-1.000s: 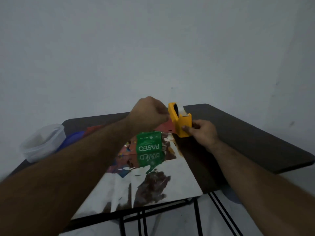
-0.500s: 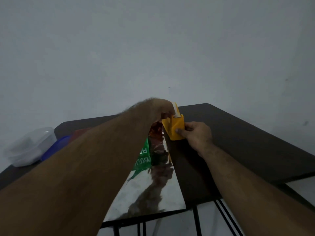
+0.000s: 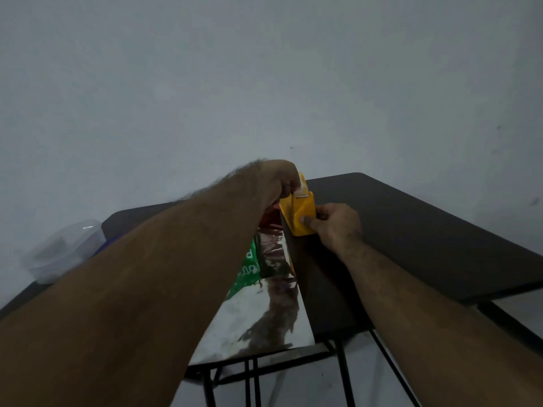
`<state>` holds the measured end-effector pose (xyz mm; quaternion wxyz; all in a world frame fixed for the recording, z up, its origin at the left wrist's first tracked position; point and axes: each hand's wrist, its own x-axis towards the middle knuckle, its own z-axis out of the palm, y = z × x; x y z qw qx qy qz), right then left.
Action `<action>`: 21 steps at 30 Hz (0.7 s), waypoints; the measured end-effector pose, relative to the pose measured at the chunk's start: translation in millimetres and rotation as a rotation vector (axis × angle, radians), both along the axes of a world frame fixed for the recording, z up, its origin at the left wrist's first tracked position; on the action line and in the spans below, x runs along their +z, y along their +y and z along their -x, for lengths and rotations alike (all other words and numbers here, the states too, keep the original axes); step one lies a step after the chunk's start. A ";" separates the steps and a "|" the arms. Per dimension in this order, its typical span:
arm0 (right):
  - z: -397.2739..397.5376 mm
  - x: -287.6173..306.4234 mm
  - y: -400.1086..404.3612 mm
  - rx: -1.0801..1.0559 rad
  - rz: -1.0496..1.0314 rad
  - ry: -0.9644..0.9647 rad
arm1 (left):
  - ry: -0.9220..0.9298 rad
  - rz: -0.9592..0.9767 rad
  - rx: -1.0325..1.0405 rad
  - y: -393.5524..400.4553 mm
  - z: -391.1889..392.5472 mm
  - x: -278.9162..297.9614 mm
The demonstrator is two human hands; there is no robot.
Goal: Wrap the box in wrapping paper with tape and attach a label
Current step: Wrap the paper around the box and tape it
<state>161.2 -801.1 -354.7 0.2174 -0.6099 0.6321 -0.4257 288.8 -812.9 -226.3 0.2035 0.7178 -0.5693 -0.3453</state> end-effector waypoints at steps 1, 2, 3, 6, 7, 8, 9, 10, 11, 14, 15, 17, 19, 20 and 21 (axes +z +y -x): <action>-0.1 0.2 0.5 0.000 0.002 0.008 | 0.003 -0.003 -0.002 1.5 -0.4 -0.4; -0.2 0.8 1.1 -0.001 0.001 0.015 | 0.002 -0.008 -0.007 4.6 -0.1 -0.9; -0.6 1.5 1.8 -0.002 -0.002 0.018 | 0.009 -0.012 -0.002 6.8 0.0 -1.7; -2.1 4.4 4.5 -0.003 -0.029 0.011 | 0.032 0.007 0.041 12.4 -0.8 -8.0; -1.9 4.4 5.7 -0.002 -0.031 0.010 | 0.040 0.015 0.040 13.5 -0.9 -10.9; -1.8 4.4 7.0 -0.001 -0.027 0.005 | 0.041 0.025 0.033 15.2 -0.7 -13.8; -1.3 4.3 8.2 0.001 -0.021 -0.009 | 0.038 0.037 0.031 17.1 0.0 -16.5; -0.8 4.4 9.3 0.008 -0.016 -0.029 | 0.027 0.044 0.038 20.0 0.4 -19.1; -0.2 4.3 9.7 0.018 -0.015 -0.046 | 0.019 0.052 0.043 21.0 1.3 -22.2; 0.4 4.4 10.4 0.039 -0.032 -0.066 | 0.041 0.113 0.059 18.9 0.6 -33.8; 1.1 4.2 10.1 0.044 -0.029 -0.068 | 0.085 0.134 0.060 14.9 -0.7 -38.7; 2.9 2.6 10.3 0.059 -0.009 -0.083 | 0.202 0.154 0.038 15.0 0.3 -49.9; 4.7 -0.6 9.0 0.071 0.016 -0.106 | 0.279 0.152 0.060 25.7 6.5 -61.7; 6.0 -2.3 7.1 0.072 0.016 -0.109 | 0.257 0.169 0.102 29.7 10.1 -68.0; 5.9 -3.2 5.3 0.074 0.009 -0.114 | 0.195 0.207 0.152 30.9 11.8 -73.1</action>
